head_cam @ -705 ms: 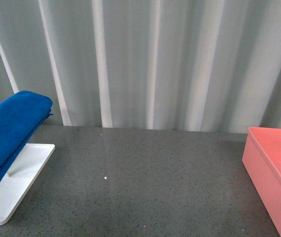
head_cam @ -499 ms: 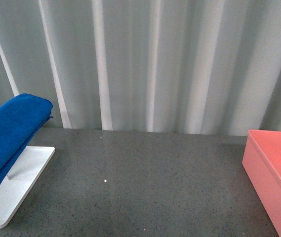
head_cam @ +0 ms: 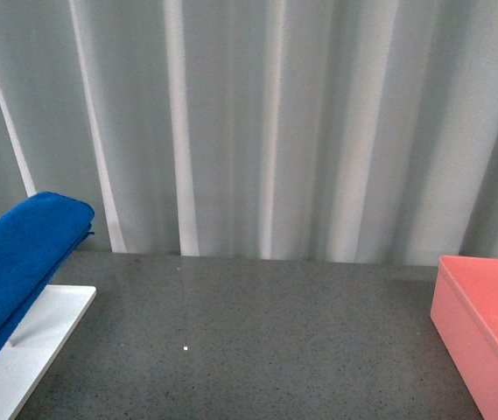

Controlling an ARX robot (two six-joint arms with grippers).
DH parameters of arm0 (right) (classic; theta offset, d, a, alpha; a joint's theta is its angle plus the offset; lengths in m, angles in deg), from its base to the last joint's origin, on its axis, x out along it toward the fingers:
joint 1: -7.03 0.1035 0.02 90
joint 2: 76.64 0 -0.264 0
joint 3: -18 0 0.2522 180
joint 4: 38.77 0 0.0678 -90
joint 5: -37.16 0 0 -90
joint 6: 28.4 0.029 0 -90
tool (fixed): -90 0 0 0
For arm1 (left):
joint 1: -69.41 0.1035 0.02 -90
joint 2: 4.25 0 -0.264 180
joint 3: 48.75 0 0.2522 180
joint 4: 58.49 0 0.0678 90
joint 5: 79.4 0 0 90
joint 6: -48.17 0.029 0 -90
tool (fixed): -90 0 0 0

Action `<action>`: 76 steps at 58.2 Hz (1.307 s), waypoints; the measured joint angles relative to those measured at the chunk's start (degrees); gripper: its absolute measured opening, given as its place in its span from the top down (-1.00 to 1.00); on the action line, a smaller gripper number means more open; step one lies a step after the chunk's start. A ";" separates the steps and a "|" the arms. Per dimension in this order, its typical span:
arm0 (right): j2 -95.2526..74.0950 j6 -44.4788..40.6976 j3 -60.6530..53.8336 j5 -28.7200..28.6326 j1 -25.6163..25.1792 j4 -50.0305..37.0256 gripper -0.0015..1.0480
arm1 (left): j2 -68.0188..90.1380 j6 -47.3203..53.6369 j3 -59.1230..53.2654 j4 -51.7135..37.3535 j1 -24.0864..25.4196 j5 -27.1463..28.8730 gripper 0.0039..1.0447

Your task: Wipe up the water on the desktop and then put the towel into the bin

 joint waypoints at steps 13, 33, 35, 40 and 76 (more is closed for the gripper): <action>0.00 0.00 0.00 0.02 0.00 0.00 -0.87 | 0.00 0.00 0.00 0.00 0.00 0.00 -0.88; 0.00 0.00 0.00 0.00 0.00 0.00 -0.87 | 0.00 0.00 0.00 0.00 0.00 0.00 -0.88; 0.00 0.00 0.00 0.02 0.00 0.00 -0.87 | 0.00 0.00 0.00 0.00 0.00 0.00 -0.88; 0.00 0.00 0.00 0.02 0.00 0.00 -0.87 | 2.71 -3.37 1.92 5.44 0.61 -2.21 -0.88; 0.04 0.07 0.00 0.02 0.02 0.00 -0.87 | 88.24 3.26 61.18 1.31 9.75 -7.85 -0.88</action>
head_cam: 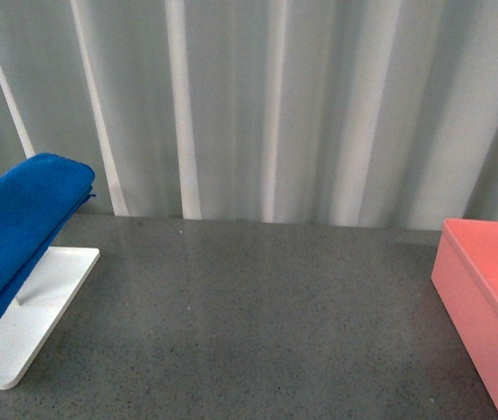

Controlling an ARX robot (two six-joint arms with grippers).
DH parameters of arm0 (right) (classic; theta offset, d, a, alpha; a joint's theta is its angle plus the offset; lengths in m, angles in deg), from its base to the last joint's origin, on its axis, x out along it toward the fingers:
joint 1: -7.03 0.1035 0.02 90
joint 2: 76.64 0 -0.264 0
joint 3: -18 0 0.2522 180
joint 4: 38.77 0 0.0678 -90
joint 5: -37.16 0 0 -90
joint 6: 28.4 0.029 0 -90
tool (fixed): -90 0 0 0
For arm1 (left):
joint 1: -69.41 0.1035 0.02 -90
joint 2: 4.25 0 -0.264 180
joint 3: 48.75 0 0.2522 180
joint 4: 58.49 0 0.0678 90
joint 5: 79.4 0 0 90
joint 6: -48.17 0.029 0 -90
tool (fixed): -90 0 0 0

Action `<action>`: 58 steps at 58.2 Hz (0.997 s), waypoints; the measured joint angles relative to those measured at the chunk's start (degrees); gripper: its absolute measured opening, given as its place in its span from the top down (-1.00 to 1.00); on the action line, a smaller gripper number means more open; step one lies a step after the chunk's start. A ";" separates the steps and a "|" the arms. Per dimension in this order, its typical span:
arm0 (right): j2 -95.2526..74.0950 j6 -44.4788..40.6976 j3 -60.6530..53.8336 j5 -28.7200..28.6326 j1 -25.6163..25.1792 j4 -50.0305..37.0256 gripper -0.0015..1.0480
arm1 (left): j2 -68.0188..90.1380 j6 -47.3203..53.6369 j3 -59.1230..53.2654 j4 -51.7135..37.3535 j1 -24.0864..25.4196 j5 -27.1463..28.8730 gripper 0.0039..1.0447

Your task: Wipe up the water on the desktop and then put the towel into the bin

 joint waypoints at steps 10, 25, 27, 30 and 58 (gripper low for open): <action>0.00 0.00 0.00 -0.02 0.00 0.00 -0.87 | 11.98 7.41 11.93 5.20 -0.72 3.76 -0.88; 0.00 0.09 0.00 -0.02 0.00 0.00 -0.87 | 23.58 15.15 20.59 7.26 -2.16 8.33 -0.88; 0.00 0.09 0.00 -0.02 0.00 0.00 -0.87 | 24.63 15.74 20.96 7.21 -2.34 8.87 -0.88; 0.00 0.09 0.00 -0.02 0.00 0.00 -0.87 | 25.92 16.02 21.35 7.23 -2.64 9.18 -0.88; 0.00 0.09 0.00 -0.02 0.00 0.00 -0.87 | 32.76 10.12 23.15 4.13 -2.86 12.72 -0.88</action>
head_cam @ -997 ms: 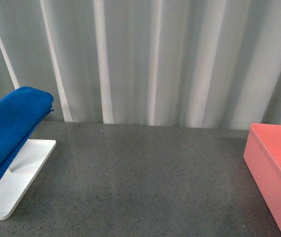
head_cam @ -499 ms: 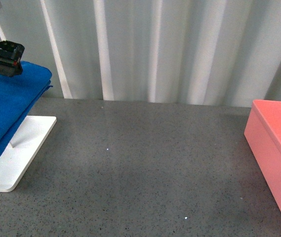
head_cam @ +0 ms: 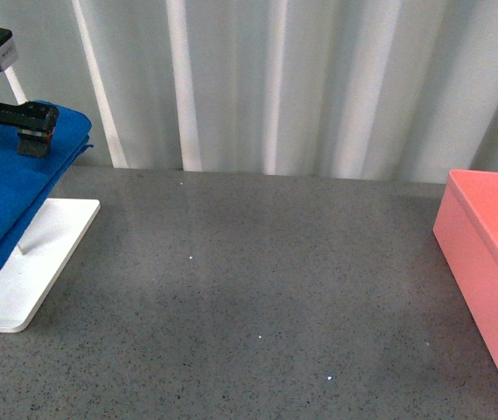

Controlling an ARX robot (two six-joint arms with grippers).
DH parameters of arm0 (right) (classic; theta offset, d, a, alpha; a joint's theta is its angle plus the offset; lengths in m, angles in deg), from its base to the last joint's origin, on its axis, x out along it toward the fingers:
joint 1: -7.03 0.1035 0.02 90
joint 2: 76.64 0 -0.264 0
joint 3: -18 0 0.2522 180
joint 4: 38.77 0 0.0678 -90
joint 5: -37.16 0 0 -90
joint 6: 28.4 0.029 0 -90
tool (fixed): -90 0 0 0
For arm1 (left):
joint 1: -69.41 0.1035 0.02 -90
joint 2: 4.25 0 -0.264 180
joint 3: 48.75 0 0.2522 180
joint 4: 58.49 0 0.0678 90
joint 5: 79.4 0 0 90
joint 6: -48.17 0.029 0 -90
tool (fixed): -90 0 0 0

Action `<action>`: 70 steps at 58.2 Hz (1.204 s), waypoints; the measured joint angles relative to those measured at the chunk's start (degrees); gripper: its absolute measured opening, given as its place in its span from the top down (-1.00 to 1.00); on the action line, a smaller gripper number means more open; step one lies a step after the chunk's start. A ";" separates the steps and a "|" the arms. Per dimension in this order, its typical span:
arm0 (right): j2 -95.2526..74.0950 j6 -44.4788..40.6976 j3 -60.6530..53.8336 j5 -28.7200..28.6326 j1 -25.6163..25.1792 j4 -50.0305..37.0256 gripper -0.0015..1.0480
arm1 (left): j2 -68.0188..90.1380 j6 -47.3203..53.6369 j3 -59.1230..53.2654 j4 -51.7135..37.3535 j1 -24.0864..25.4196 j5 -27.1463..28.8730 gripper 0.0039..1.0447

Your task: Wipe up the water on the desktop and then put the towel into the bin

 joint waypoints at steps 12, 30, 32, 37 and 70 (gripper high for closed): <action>0.00 0.00 0.00 0.00 0.00 0.00 -0.87 | 0.04 -1.66 -1.11 -2.27 -0.02 1.03 -0.88; 0.00 0.00 0.00 0.00 0.00 0.00 -0.87 | 0.02 -2.40 -3.63 -3.23 -0.50 1.57 0.01; 0.00 0.00 0.00 0.02 0.00 0.00 -0.87 | 0.00 -2.56 -3.69 -3.26 -0.52 1.62 0.11; 0.00 0.00 0.00 0.00 0.00 0.00 -0.87 | -0.44 -2.80 -4.00 -3.34 -0.50 1.88 0.38; 0.00 0.02 0.00 0.02 0.00 0.00 -0.87 | -12.20 -7.89 -6.32 -2.91 -1.38 -10.25 0.89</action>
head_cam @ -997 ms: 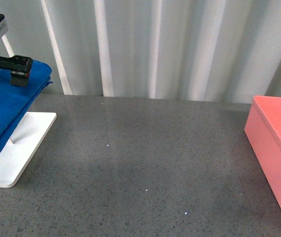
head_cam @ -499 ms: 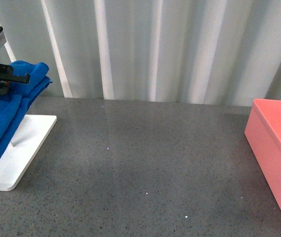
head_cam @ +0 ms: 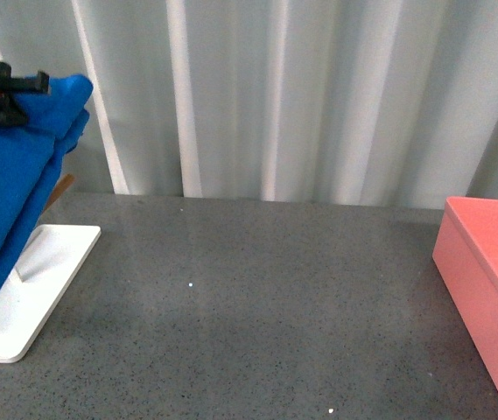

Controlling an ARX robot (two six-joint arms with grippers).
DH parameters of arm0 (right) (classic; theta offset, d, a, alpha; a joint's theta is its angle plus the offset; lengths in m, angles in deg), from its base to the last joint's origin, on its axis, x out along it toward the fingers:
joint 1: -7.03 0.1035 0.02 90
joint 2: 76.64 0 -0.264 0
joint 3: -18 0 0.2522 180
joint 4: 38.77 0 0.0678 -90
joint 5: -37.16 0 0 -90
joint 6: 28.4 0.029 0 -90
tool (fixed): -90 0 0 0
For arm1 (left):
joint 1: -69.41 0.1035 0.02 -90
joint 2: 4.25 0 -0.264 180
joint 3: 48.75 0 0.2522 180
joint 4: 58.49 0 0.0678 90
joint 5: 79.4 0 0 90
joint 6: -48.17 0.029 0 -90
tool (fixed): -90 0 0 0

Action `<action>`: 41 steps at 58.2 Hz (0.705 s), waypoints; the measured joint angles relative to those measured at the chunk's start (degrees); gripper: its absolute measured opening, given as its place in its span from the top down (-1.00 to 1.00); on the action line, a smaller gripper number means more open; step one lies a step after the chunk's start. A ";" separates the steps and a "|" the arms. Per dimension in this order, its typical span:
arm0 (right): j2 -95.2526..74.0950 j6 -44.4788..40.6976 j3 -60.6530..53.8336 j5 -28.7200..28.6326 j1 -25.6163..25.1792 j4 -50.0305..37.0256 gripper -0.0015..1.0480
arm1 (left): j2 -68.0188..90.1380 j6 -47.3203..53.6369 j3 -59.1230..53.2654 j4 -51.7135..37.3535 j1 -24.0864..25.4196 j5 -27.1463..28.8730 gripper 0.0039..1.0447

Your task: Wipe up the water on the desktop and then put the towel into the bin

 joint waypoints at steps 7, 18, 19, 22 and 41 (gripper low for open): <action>0.00 -0.02 0.00 -0.02 0.00 0.00 -0.87 | -4.98 -1.57 -2.14 -0.81 -1.99 -4.07 0.89; 0.00 -0.02 0.00 -0.02 0.00 0.00 -0.87 | -12.11 -6.56 -7.37 -1.88 -8.66 -13.94 0.89; 0.00 -0.02 0.00 -0.02 0.00 0.00 -0.87 | -12.79 -7.19 -7.96 -2.05 -9.66 -14.82 0.89; 0.00 -0.02 0.00 -0.02 0.00 0.00 -0.87 | -14.29 -8.46 -9.42 -3.04 -12.33 -16.55 0.89; 0.00 -0.02 0.00 -0.02 0.00 0.00 -0.87 | -16.17 -18.03 -13.97 -11.98 -27.15 -22.25 0.89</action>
